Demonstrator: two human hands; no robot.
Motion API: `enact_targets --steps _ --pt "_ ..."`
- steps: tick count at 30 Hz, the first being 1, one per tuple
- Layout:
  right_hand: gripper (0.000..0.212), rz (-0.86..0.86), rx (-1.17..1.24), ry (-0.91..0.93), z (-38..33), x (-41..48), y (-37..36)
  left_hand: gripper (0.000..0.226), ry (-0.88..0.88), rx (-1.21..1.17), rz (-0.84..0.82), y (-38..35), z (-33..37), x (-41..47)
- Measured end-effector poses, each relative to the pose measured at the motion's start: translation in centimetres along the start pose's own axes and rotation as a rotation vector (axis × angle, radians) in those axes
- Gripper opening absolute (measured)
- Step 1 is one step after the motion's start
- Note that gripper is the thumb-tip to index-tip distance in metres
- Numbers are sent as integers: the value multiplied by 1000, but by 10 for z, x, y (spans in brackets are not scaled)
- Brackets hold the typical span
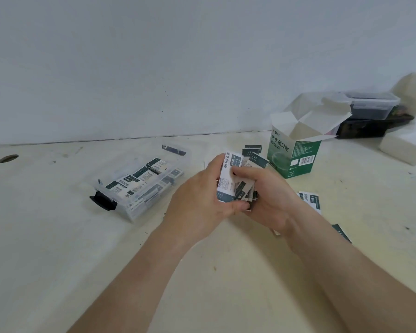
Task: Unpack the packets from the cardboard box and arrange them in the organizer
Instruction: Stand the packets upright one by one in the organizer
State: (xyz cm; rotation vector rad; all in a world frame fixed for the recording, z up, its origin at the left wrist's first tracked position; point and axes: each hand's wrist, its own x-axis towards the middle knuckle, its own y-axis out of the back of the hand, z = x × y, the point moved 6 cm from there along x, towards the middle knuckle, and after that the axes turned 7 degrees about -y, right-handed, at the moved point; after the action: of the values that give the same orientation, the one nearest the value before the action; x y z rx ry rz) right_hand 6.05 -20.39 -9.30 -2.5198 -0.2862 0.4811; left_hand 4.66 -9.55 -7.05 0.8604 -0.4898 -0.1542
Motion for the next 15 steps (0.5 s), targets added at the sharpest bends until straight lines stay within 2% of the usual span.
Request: enact_targets --steps 3,6,8,11,15 --pt "19 -65 -26 -52 5 1 -3 75 -41 108 13 0 -1 1" --pt "20 -106 -56 -94 8 0 -6 60 -52 48 12 -1 -2 2" --pt "23 -87 -40 -97 8 0 -5 39 -39 -51 46 -1 -2 3" --pt "30 -60 -5 -106 10 3 -6 16 35 -249 240 8 -2 4" --pt "34 -19 105 -120 15 7 -6 17 292 -698 359 13 -10 0"
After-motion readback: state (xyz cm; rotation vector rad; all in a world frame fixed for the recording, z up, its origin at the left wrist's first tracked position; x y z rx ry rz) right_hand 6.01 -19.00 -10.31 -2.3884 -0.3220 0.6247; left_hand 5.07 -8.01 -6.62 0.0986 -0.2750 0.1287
